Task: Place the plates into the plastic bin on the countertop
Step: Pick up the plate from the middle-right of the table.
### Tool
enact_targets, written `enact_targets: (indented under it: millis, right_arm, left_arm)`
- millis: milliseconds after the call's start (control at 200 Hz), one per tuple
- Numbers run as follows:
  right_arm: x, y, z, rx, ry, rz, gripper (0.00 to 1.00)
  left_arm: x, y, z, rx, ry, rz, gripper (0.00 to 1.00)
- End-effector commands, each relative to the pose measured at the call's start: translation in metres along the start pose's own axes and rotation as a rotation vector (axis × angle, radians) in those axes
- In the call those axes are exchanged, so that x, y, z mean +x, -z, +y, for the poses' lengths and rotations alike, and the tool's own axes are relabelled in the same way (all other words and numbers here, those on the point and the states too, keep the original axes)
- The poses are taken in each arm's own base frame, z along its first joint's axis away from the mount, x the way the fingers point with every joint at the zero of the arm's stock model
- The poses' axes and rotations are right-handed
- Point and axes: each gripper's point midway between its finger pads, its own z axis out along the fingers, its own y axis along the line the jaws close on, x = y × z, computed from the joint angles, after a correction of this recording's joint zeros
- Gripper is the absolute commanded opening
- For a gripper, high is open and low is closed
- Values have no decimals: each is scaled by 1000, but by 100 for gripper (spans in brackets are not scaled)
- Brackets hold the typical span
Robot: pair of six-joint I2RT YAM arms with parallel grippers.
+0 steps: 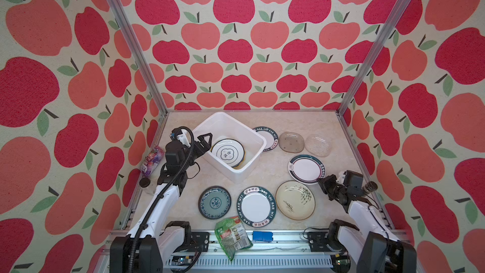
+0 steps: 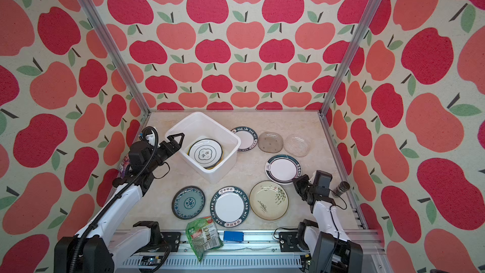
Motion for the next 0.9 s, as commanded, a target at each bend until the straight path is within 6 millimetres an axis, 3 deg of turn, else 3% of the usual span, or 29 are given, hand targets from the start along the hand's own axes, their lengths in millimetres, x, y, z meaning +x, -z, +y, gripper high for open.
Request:
enact_targets:
  millis: [0,200,330,600,780,896]
  right_arm:
    - [0,13,2,23,-20,-17,0]
    - [-10,28,27,-36,-7,-65,0]
    - [-20,42,57,-95,13,-83,0]
    - [-54,93,159,-235,173,-211,0]
    - [-52,94,235,-338,284,-205,0]
    - [-34,83,283,-386,377,-159,0]
  left_arm:
    - [26,-2,27,-83,63,87,99]
    - [24,0,27,-86,60,82,99]
    - [21,1,24,-85,53,78,99]
    - [10,3,16,-82,37,64,99]
    - [-1,4,6,-71,24,64,99]
    - [-11,9,-2,-37,42,67,99]
